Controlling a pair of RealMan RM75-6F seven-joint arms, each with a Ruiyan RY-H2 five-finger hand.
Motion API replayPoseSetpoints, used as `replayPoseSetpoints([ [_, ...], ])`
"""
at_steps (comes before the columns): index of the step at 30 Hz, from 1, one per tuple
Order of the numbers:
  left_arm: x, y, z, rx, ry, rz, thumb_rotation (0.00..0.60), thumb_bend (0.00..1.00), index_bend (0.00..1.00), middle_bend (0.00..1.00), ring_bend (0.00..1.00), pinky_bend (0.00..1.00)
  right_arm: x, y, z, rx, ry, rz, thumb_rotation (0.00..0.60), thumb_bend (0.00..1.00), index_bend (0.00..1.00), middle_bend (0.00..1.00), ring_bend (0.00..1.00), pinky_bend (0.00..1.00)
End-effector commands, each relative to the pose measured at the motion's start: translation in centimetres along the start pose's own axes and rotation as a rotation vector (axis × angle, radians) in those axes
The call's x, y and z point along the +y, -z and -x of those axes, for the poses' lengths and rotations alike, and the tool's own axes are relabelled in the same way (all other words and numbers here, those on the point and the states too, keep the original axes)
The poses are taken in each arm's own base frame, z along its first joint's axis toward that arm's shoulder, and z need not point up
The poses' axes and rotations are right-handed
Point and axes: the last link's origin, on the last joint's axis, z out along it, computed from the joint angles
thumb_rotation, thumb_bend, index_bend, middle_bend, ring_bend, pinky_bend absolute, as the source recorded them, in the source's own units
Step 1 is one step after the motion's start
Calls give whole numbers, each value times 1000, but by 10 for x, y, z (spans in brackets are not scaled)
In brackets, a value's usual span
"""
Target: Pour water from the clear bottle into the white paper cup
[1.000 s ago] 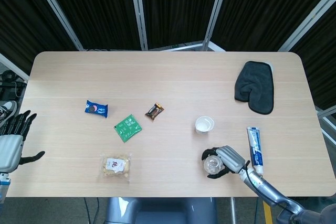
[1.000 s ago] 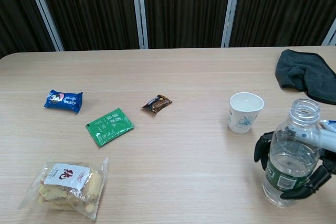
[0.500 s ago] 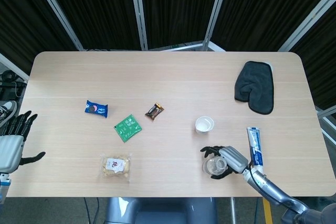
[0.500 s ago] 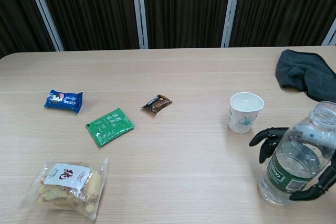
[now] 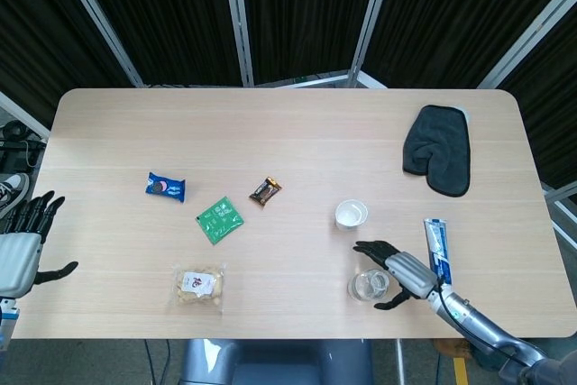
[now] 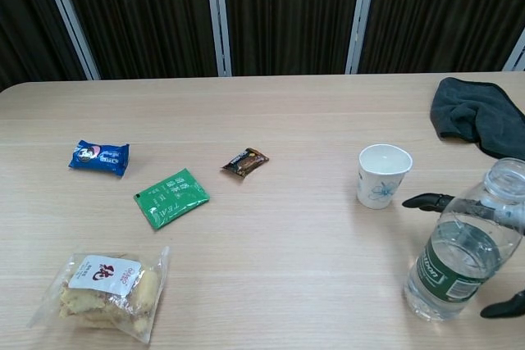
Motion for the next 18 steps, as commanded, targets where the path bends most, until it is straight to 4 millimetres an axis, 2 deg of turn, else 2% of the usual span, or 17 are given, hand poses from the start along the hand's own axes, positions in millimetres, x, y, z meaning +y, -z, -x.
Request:
replayPoseSetpoints([
  [1,0,0,0,0,0,0,600,0,0,0,0,0,4,9,-7,-1,37,6,600,0,0,0,0,0],
  [10,3,5,-3,9,8,15,600,0,0,0,0,0,21,50,-45,113,270,43,600,0,0,0,0,0],
  [14,3,7,-5,15,15,20,600,0,0,0,0,0,34,75,-65,185,408,107,600,0,0,0,0,0],
  [18,3,10,-10,47,14,17,600,0,0,0,0,0,41,105,-77,296,467,215,600,0,0,0,0,0],
])
